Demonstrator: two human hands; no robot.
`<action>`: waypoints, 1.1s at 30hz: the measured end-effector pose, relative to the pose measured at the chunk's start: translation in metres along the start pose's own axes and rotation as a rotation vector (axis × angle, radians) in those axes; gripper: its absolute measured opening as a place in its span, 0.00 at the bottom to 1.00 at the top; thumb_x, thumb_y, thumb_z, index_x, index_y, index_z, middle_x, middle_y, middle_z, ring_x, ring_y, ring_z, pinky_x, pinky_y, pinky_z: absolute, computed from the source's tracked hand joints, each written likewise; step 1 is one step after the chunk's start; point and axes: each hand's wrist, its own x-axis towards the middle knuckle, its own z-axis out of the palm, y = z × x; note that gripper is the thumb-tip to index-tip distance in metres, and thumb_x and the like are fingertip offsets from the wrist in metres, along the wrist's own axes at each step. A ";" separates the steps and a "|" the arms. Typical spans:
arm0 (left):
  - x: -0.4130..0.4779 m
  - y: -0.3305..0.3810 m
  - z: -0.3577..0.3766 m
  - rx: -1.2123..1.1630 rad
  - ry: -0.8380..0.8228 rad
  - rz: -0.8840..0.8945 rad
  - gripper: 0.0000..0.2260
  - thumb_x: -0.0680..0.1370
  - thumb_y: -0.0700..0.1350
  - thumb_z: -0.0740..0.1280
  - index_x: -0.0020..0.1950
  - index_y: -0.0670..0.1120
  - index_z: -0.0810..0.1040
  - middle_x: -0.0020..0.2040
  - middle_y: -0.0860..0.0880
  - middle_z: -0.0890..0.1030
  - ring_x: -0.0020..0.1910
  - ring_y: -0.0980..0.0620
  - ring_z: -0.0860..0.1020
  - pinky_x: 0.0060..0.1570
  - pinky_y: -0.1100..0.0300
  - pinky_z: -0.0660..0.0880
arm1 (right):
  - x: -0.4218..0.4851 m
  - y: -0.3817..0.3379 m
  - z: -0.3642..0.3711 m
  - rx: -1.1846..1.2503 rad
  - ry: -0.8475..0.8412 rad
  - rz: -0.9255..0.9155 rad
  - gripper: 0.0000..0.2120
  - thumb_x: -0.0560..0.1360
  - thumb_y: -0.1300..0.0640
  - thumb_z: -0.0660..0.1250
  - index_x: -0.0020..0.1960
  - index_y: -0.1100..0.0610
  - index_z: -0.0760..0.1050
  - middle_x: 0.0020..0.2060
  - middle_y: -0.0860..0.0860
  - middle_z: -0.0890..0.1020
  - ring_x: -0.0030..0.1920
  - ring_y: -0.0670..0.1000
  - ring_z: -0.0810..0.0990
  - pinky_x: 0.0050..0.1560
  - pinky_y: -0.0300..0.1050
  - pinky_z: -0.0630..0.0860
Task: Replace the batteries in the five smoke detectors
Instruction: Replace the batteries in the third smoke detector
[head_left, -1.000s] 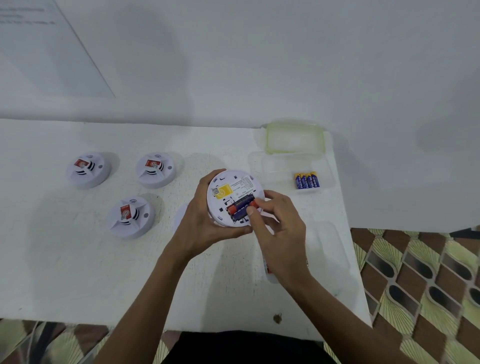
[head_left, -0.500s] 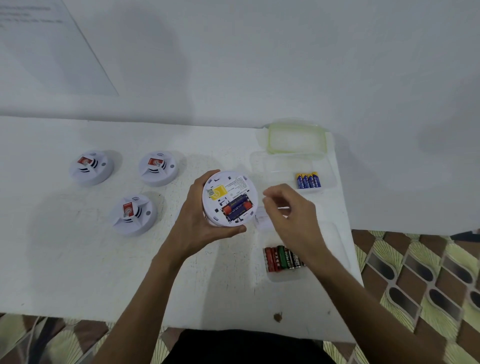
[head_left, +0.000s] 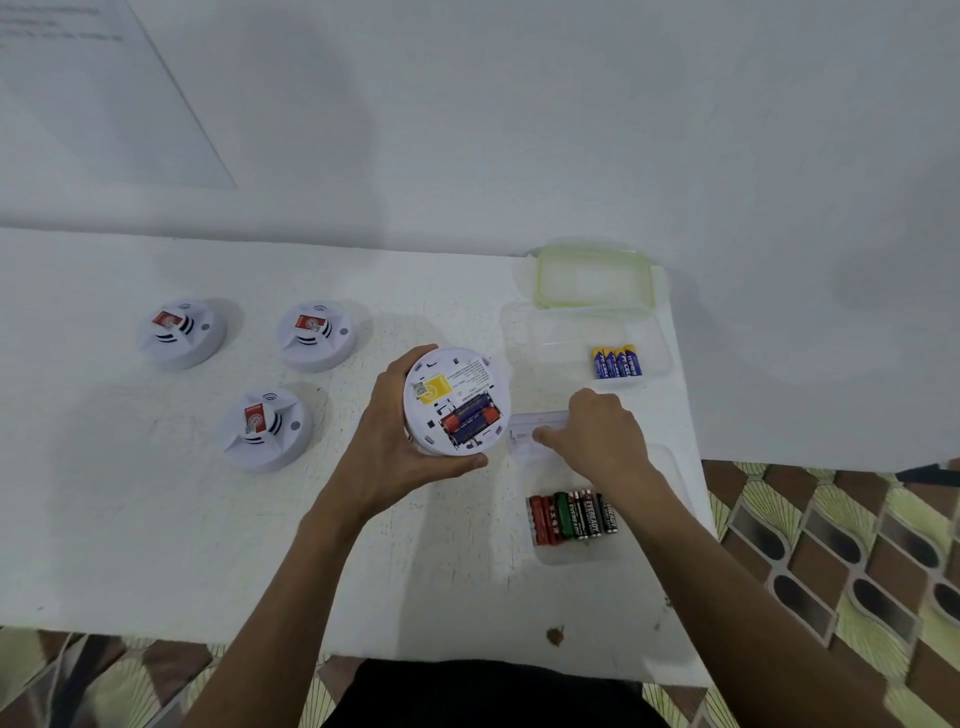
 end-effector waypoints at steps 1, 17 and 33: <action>0.000 -0.001 0.000 -0.002 0.000 0.000 0.48 0.57 0.69 0.74 0.72 0.56 0.58 0.69 0.56 0.67 0.67 0.57 0.68 0.63 0.65 0.68 | 0.002 -0.001 -0.001 0.003 -0.007 0.011 0.18 0.73 0.46 0.71 0.45 0.58 0.66 0.43 0.53 0.72 0.41 0.53 0.73 0.40 0.44 0.69; 0.002 -0.006 0.000 0.035 -0.002 -0.007 0.46 0.58 0.64 0.76 0.71 0.58 0.59 0.68 0.56 0.68 0.66 0.56 0.69 0.66 0.55 0.70 | 0.014 -0.001 0.002 0.072 -0.032 0.036 0.21 0.69 0.48 0.76 0.45 0.59 0.67 0.44 0.55 0.75 0.42 0.55 0.74 0.38 0.44 0.68; 0.001 -0.010 -0.007 0.001 0.026 -0.010 0.46 0.58 0.65 0.76 0.70 0.60 0.58 0.69 0.56 0.68 0.67 0.56 0.69 0.64 0.63 0.69 | -0.011 -0.002 -0.022 0.610 0.219 -0.210 0.10 0.73 0.58 0.69 0.42 0.62 0.69 0.31 0.52 0.71 0.31 0.47 0.66 0.31 0.35 0.65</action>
